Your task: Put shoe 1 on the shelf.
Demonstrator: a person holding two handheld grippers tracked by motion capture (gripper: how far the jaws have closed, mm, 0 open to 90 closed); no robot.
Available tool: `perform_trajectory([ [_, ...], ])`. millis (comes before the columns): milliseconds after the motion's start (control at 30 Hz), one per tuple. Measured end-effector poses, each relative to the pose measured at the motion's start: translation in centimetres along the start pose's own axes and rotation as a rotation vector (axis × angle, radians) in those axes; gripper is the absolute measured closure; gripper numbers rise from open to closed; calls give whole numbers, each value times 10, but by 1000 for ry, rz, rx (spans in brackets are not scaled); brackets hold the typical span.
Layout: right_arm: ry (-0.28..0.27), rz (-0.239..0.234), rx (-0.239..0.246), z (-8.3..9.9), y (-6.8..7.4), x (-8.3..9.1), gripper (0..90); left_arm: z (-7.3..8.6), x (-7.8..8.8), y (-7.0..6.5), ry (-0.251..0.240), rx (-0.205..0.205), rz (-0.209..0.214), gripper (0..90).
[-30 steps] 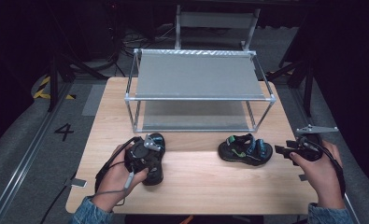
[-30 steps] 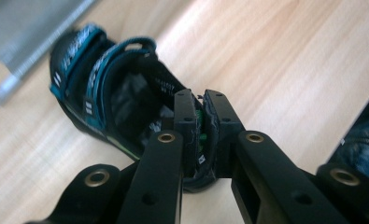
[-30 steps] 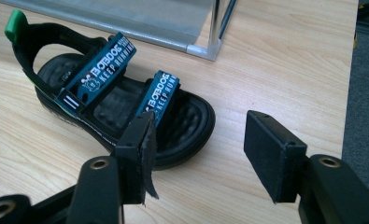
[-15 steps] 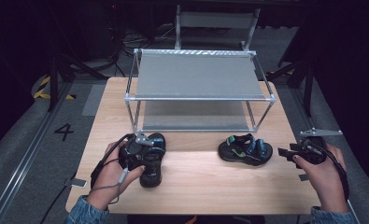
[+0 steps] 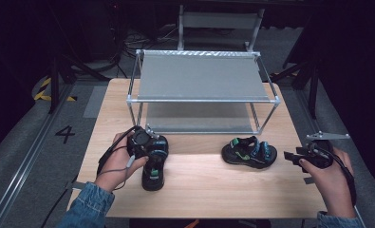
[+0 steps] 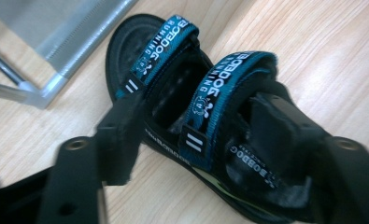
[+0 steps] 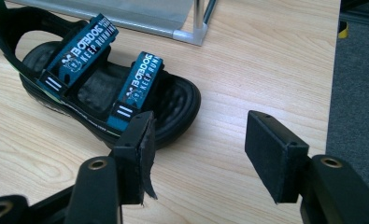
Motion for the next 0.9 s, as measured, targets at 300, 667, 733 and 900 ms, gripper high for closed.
perform_trajectory([
  [300, 6, -9, 3, 0, 3, -3, 441, -3, -10, -1, 1, -40, 31, 673],
  [667, 15, -3, 1, 0, -2, -3, 442, -12, 5, 1, -41, -25, 68, 717],
  [733, 18, -5, 2, 0, -3, -4, 442, -17, 11, -2, -43, -39, 70, 717],
  [900, 27, -15, -3, 0, -4, -4, 444, -31, 23, -9, -45, -60, 73, 717],
])
Point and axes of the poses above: each handheld gripper's, and its own axes: x roughly backward along the jaws, z roughly out of its underside, y roughly to its left, the point moved 2 cm from there along -x, roughly forward along the jaws, and after that the axes turned 7 degrees about z, right-handed, at the moved point
